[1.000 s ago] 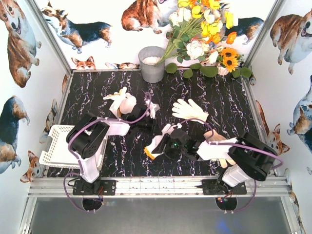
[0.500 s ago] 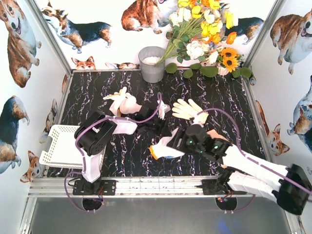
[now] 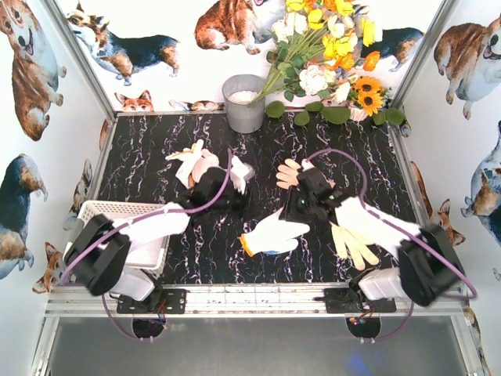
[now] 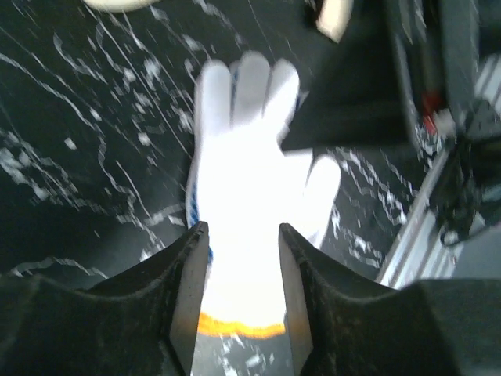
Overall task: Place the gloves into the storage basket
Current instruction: Pair the glove with the glove.
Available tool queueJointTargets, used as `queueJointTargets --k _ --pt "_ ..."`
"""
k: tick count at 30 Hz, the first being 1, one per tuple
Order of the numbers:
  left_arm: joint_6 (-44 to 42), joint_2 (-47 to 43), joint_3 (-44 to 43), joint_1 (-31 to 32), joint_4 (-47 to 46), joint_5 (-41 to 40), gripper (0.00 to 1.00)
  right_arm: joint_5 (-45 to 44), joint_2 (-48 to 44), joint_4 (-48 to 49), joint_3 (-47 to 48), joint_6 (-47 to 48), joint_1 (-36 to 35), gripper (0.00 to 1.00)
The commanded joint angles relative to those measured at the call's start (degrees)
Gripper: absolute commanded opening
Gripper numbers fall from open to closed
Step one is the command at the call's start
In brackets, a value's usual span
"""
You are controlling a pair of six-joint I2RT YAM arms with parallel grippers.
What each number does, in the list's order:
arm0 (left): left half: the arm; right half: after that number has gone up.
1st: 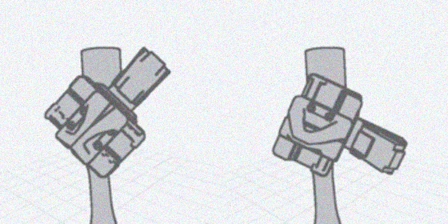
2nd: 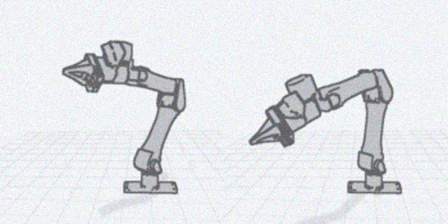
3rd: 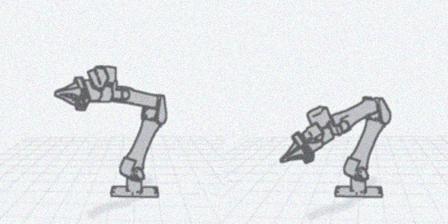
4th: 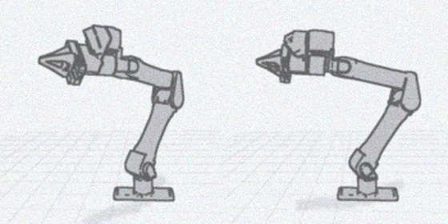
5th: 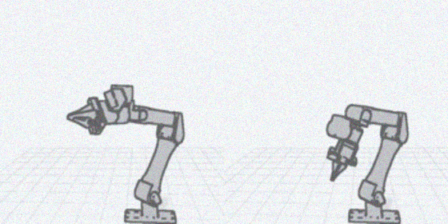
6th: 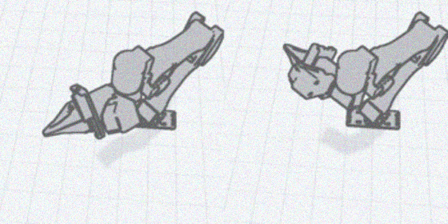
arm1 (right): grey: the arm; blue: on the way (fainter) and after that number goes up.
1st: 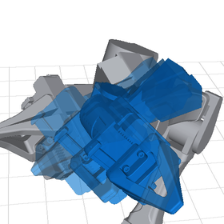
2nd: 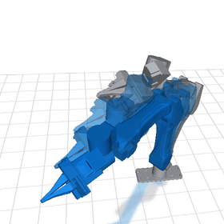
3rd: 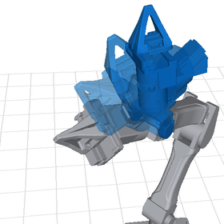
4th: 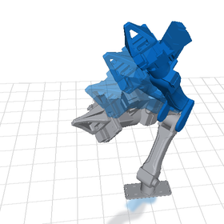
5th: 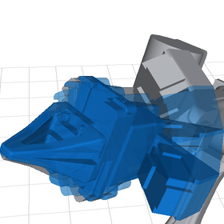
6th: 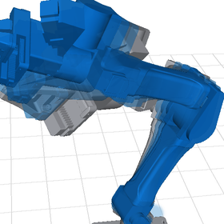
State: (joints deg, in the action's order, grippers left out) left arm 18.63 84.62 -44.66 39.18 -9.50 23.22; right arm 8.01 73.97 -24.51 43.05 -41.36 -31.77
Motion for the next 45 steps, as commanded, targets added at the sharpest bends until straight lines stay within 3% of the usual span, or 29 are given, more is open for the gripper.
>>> queueJointTargets --k 1,4,10,15,20,29,33,40,45 --pt "-3.7 -4.5 4.2 3.4 7.5 2.6 0.33 6.7 7.7 6.7 6.8 5.5 2.9 0.27" --pt "-3.8 -5.1 5.5 5.4 8.3 4.1 0.28 9.9 14.3 9.0 9.6 5.8 4.2 0.21" --pt "-4.5 0.7 3.4 9.9 7.7 3.3 0.22 11.5 20.8 11.7 12.6 5.7 5.0 0.19" --pt "-5.4 5.6 2.0 11.7 10.3 -3.5 0.18 11.8 23.8 11.3 12.5 6.2 6.0 0.19" --pt "-7.2 6.4 -0.1 11.6 15.8 -10.8 0.17 10.9 24.5 8.6 11.2 6.9 6.5 0.19" --pt "-8.3 1.1 4.0 9.2 20.4 -11.0 0.17 5.6 17.7 3.2 4.7 4.9 6.5 0.2" --pt "-6.9 -2.2 3.0 9.1 21.3 -8.9 0.24 5.4 12.9 2.2 4.0 5.9 6.5 0.25" --pt "-2.1 -10.1 2.0 6.0 23.6 -11.6 0.49 11.4 9.6 1.7 9.7 17.7 5.1 0.48" --pt "4.0 -14.1 6.0 -0.1 21.6 -10.1 0.51 14.7 15.0 0.2 15.3 28.0 -0.8 0.55"
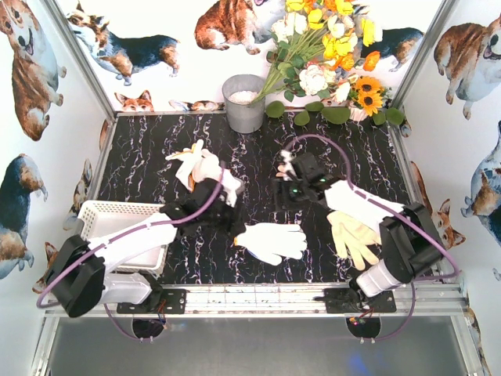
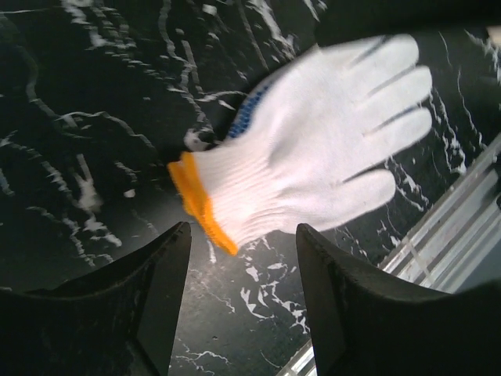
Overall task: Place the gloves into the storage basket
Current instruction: Pair the glove with the glove, then pick up the glove from the center of the board.
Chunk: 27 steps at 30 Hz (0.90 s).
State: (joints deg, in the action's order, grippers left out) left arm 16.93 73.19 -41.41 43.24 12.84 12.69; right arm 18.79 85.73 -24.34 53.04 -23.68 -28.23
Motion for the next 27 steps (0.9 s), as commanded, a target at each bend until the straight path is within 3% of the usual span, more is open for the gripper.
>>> queueJointTargets --k 1,5,13,21,27 --pt "6.9 -3.5 4.4 -5.6 -1.5 1.0 0.52 4.6 4.7 0.1 6.3 11.5 -5.6 0.55" --pt "10.4 -6.0 8.1 -11.5 -4.5 4.1 0.54 5.4 10.3 1.0 10.4 15.2 -9.6 0.54" --pt "12.9 -7.3 11.2 -16.8 -6.4 8.0 0.55 1.8 19.6 -5.4 17.6 24.4 -15.5 0.52" --pt "14.6 -5.3 13.6 -18.1 -10.2 10.4 0.55 -5.3 20.0 -6.0 16.4 29.3 -18.6 0.49" --pt "18.2 -1.0 16.5 -18.1 -19.6 14.2 0.56 -7.0 19.8 -1.0 12.2 28.7 -20.3 0.37"
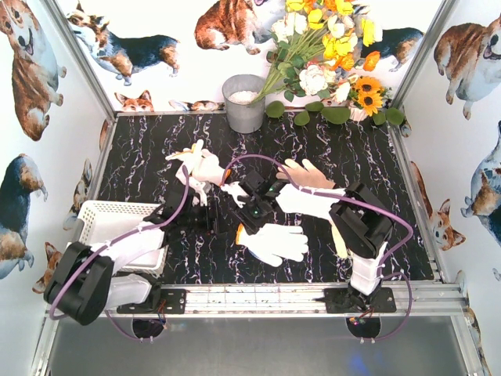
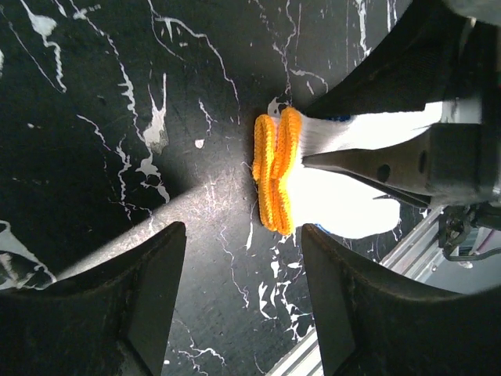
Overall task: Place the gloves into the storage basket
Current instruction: Pick up the glove from the center of the board.
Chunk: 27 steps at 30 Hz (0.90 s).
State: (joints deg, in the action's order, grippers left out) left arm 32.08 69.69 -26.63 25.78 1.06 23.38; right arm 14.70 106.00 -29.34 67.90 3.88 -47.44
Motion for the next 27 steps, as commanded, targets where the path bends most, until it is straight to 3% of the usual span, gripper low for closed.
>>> queueJointTargets --k 1,9,15,27 --pt "3.5 3.4 2.2 -0.6 -9.4 4.0 0.56 -2.9 -0.6 5.0 -3.4 0.4 -1.2 0.33" --pt "5.0 11.1 3.1 -0.6 -18.9 6.9 0.55 -2.0 -3.3 13.9 -10.3 -4.1 -1.3 0.0" --pt "4.4 15.4 3.0 -0.6 -25.7 11.0 0.55 -0.3 -4.9 20.4 -14.3 -6.5 -1.2 0.0" --pt "0.1 17.6 4.1 -0.6 -25.9 11.9 0.58 6.6 -10.5 35.0 -22.5 -11.9 1.4 0.0"
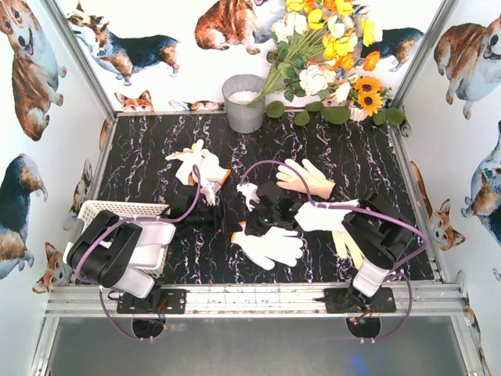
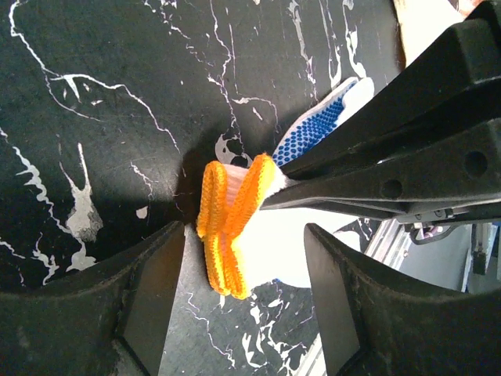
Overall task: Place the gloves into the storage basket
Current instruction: Pick up the glove from the center of the board.
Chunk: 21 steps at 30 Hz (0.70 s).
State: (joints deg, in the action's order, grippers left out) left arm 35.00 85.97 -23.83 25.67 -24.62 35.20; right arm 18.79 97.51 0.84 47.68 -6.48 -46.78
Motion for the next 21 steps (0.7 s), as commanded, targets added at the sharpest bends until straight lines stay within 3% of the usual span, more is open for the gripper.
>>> queueJointTargets --k 1,6,21 --pt "-3.0 1.6 1.3 -0.5 -1.0 0.7 0.59 3.1 -2.5 5.4 -2.8 -1.7 1.0 0.0" --pt "-2.1 2.5 2.8 -0.4 -7.8 5.0 0.6 7.6 -4.1 8.5 -4.7 -3.0 3.1 0.0" --pt "-1.5 7.7 1.4 2.1 -9.8 8.2 0.59 10.2 -7.8 13.4 -7.3 -4.8 4.1 0.0"
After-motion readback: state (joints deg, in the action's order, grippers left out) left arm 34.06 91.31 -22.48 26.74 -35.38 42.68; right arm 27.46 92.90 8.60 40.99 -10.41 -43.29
